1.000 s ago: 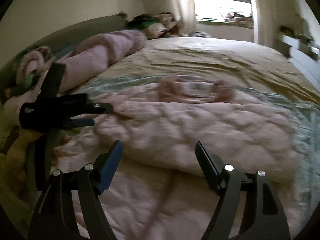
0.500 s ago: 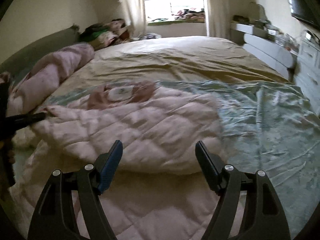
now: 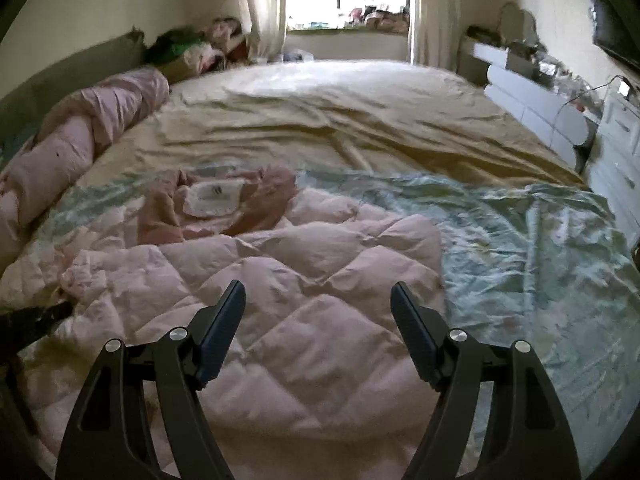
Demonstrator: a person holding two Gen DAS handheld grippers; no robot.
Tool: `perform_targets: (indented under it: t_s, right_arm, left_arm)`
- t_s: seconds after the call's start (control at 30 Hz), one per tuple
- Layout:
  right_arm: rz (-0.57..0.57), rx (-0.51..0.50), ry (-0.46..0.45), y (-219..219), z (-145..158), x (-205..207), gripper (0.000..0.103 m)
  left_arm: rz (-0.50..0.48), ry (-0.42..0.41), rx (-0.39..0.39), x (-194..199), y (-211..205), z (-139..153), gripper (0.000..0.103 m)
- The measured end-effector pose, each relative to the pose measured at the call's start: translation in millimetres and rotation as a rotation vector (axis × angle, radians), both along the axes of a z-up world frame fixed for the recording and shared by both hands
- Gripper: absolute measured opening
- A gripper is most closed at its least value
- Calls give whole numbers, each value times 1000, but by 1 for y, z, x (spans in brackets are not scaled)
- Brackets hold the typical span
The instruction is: Fold large clothes
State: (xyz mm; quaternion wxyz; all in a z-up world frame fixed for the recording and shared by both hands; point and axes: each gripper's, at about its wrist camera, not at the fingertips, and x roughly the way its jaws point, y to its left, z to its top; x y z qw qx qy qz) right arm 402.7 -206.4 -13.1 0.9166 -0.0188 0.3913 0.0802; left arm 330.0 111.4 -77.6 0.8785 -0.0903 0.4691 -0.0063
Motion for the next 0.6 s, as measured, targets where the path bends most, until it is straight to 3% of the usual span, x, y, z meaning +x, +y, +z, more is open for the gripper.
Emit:
perform_targets:
  t_s: [0.23, 0.33, 0.47, 0.5, 0.53, 0.6]
  right_arm:
    - [-78, -61, 226, -5, -63, 45, 75]
    - [-89, -67, 227, -5, -79, 47, 76]
    - [-104, -49, 219, -7, -77, 45, 76]
    - [-110, -32, 217, -8, -73, 43, 76]
    - [-112, 3, 204, -9, -64, 36, 76]
    - [-88, 48, 158, -6, -48, 21, 76]
  left_arm:
    - [-8, 7, 2, -1, 0, -6, 10]
    - [-7, 7, 3, 0, -1, -8, 11]
    - [13, -1, -23, -3, 2, -4, 14]
    - [15, -9, -11, -7, 1, 1, 19]
    - [24, -20, 16, -10, -1, 6, 39]
    - [34, -64, 68, -18, -6, 22, 57]
